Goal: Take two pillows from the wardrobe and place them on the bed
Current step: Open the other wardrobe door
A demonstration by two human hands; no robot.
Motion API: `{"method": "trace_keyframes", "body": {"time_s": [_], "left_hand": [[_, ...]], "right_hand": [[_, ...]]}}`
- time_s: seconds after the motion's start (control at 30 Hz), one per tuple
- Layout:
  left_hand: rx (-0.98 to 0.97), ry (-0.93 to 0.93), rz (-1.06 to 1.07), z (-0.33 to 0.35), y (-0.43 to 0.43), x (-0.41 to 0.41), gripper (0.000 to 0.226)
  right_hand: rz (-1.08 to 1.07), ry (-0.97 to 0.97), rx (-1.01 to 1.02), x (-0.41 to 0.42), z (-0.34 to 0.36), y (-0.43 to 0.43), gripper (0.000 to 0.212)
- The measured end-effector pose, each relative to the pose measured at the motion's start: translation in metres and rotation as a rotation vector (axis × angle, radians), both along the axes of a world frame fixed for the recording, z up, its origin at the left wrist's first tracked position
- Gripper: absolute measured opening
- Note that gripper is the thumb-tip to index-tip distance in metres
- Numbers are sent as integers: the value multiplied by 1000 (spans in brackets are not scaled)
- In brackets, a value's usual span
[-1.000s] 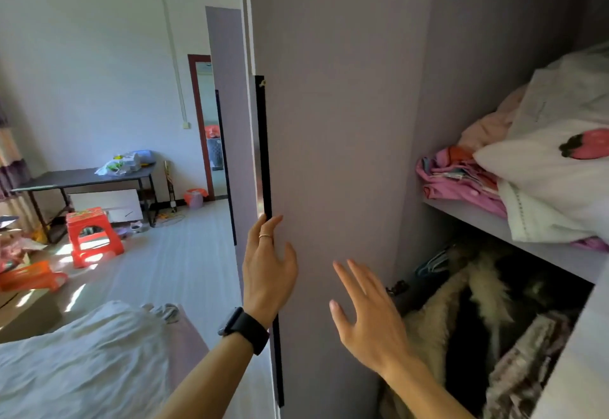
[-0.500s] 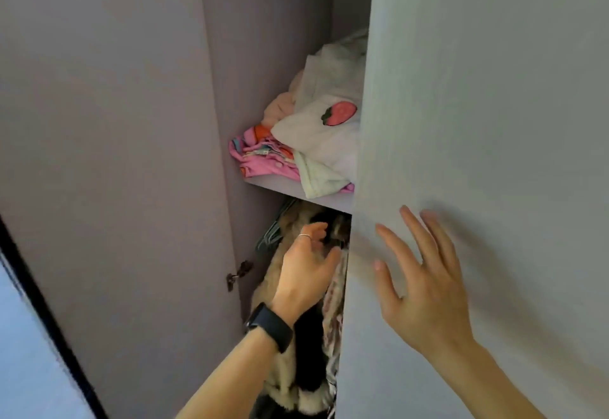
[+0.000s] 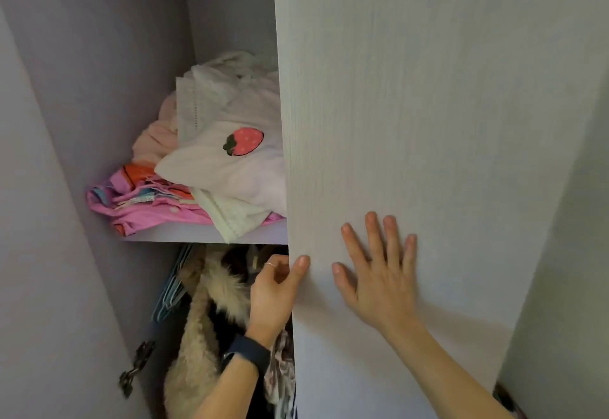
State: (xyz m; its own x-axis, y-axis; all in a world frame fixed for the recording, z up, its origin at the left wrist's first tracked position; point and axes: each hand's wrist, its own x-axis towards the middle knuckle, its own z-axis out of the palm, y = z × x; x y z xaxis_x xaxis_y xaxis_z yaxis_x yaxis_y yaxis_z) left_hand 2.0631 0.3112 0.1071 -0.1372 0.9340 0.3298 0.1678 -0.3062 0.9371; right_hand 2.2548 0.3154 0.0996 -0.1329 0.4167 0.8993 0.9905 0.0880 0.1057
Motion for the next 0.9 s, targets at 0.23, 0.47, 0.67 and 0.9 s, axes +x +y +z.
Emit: {"method": "trace_keyframes", "body": {"time_s": [0.23,0.47,0.67,0.9], "left_hand": [[-45,5,-98,3,-6,-16,42],[-141,-200,-361,10,-73,-28,36],[-183,-152,-620,10,-142,-28,30],[-153,-167,-954,13,-184,7,17]], "right_hand": [[-16,94,-113,-15,6,-27,72],[88,286,-260,-23,-32,-93,64],[346,600,-349,-39,-65,-187,82],[432,772,-239,-26,-84,-271,73]]}}
